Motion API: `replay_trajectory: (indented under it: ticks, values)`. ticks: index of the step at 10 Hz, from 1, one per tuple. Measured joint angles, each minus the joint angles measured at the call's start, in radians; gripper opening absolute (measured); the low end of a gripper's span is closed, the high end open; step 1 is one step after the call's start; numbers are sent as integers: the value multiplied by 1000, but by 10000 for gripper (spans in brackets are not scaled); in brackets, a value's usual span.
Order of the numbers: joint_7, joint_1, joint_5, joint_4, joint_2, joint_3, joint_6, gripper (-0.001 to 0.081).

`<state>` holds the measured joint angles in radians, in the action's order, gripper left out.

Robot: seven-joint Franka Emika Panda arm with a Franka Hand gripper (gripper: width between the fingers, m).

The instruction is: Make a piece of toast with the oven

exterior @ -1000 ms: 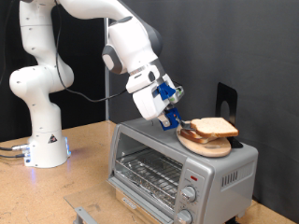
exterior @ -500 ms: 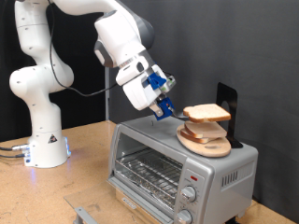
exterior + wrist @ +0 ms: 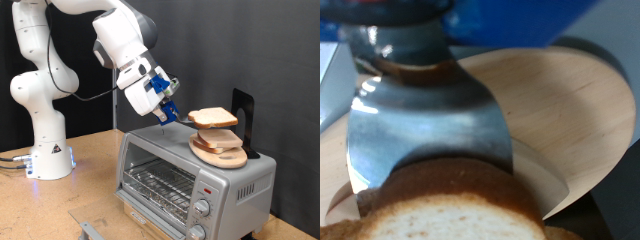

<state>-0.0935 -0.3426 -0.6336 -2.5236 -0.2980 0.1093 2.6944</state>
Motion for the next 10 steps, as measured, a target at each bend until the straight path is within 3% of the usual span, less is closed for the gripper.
replay_trajectory:
  ticks: [3,7,10]
  values:
    - [-128,-1,-46,-68,-43,46,-12,430]
    - [-284,15,-55,-166,-166,170,-92,430]
    - [-332,73,-51,-238,-252,209,-71,430]
